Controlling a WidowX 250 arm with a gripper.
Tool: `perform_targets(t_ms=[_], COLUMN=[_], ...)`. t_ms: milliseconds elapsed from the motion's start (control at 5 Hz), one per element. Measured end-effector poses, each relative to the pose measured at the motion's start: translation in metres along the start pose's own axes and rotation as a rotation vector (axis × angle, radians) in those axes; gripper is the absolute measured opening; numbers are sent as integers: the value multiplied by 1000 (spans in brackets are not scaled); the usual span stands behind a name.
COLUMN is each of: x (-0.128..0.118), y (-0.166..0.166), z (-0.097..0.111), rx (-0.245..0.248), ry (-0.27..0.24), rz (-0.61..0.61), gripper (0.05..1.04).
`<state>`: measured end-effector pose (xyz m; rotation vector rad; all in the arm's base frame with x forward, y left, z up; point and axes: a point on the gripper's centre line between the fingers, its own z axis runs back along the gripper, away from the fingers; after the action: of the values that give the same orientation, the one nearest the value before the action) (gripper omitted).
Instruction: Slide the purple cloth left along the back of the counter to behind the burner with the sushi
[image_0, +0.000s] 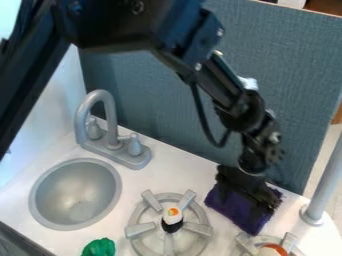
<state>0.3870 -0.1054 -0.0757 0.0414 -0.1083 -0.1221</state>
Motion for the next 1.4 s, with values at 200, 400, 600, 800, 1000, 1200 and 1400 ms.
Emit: perform_targets(t_ms=[200,400,600,800,1000,1200,1400], x=[8,11,14,14,15,21,23], y=[19,21,17,12,13,11,14], z=[3,-3,-5,-11,-21,-27,-30], rx=[6,13,-14,-41,-28,-34,-10], ry=[-2,9,14,27,43,39,38], rz=[23,3,3,-3,1,13,18], gripper=[1001,1001,1001,1001,1001,1001,1001])
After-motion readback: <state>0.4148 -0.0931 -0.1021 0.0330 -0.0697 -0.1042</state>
